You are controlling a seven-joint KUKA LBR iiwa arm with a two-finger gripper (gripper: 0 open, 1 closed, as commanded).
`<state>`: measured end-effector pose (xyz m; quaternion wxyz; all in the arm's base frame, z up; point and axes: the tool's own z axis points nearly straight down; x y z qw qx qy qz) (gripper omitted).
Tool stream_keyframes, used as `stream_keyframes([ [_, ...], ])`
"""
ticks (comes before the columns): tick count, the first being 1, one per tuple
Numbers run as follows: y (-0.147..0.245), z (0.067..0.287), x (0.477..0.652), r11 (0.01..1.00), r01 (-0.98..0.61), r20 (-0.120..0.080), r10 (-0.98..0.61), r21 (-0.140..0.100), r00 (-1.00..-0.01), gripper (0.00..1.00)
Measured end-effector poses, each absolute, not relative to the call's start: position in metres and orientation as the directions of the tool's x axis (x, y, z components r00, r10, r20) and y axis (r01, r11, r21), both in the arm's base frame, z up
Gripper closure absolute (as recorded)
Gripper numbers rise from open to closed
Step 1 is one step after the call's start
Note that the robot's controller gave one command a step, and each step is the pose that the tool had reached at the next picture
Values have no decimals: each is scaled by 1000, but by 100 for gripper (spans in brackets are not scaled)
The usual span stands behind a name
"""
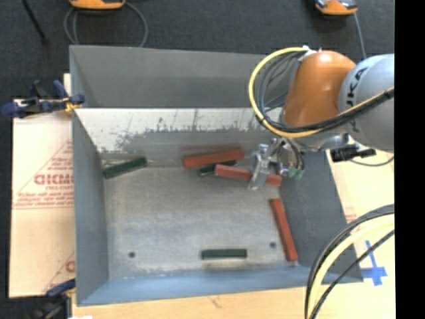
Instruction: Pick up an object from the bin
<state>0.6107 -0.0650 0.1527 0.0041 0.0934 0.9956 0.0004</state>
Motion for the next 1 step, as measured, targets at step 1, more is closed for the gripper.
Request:
stream_keyframes([
  [1,-66,174,612,982,187,-7,187,1,-982,100],
])
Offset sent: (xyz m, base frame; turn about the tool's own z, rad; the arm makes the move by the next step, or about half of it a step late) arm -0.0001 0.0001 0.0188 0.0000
